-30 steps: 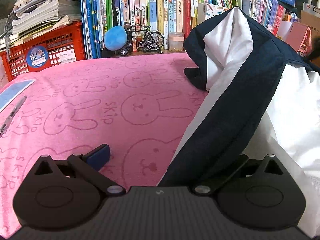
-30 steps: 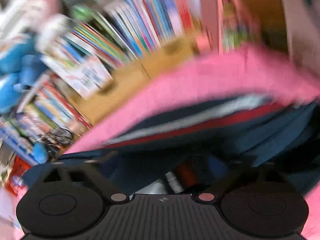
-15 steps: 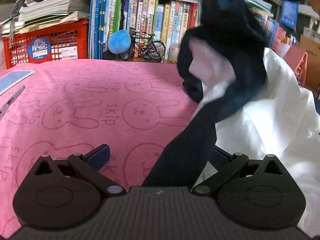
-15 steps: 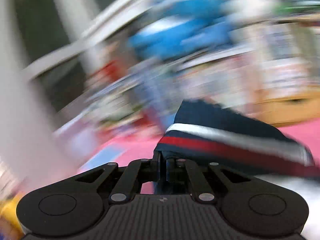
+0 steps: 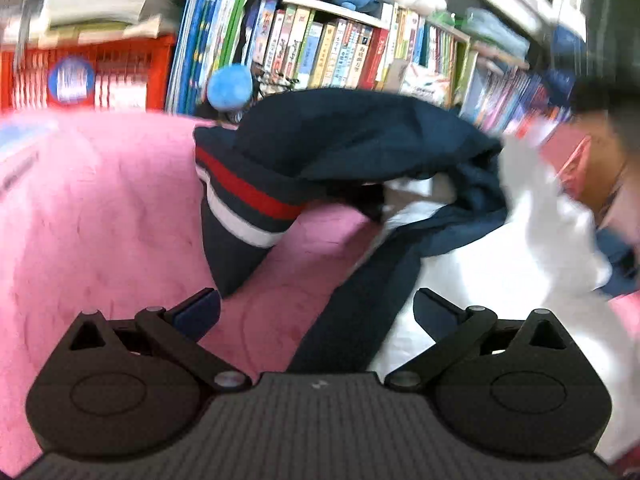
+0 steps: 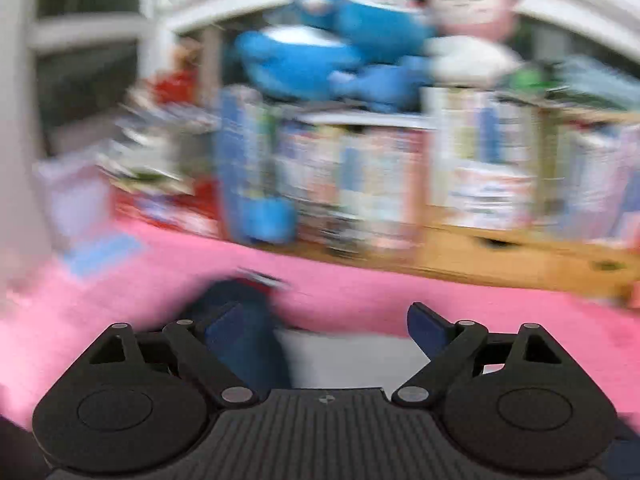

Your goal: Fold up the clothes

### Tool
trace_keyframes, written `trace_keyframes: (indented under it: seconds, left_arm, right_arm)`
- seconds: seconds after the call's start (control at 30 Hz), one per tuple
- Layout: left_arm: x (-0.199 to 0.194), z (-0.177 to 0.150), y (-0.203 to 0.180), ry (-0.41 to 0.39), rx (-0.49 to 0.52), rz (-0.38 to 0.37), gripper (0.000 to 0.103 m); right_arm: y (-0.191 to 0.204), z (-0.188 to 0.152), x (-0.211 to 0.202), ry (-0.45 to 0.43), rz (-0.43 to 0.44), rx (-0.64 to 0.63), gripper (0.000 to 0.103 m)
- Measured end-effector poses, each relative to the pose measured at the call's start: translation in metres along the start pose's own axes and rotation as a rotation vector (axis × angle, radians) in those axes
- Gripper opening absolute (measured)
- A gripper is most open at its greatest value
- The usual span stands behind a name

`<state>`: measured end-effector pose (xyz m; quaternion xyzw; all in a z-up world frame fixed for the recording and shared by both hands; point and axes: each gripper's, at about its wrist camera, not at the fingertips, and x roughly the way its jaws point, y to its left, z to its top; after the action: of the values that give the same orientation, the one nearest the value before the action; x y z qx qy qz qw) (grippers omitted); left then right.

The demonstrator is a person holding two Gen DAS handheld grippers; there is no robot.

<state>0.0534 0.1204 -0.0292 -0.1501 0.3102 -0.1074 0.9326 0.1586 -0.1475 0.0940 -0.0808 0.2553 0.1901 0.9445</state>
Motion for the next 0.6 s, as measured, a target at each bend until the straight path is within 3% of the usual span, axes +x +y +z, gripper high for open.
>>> trace_keyframes:
  seconds: [0.07,0.13,0.3,0.5,0.6]
  left_arm:
    - [-0.017,0.005,0.017,-0.021,-0.119,-0.120,0.103]
    - [-0.023,0.020,0.032,-0.028,-0.202,-0.192,0.103]
    - [0.029,0.072,0.053,0.037,-0.245,-0.021,0.103]
    - [0.090,0.134,0.078,0.114,-0.295,0.185,0.103]
    - [0.119,0.141,0.080,0.168,-0.260,0.276,0.103]
  right_arm:
    - [-0.006,-0.026,0.001,0.011,-0.020,-0.015,0.089]
    - [-0.013,-0.052,0.002,0.021,-0.040,-0.030,0.089]
    - [-0.026,-0.113,0.005,0.039,-0.083,-0.067,0.096]
    - [-0.007,-0.141,0.007,0.025,-0.081,-0.132,0.103]
    - [0.004,-0.151,0.015,0.048,-0.104,-0.182,0.103]
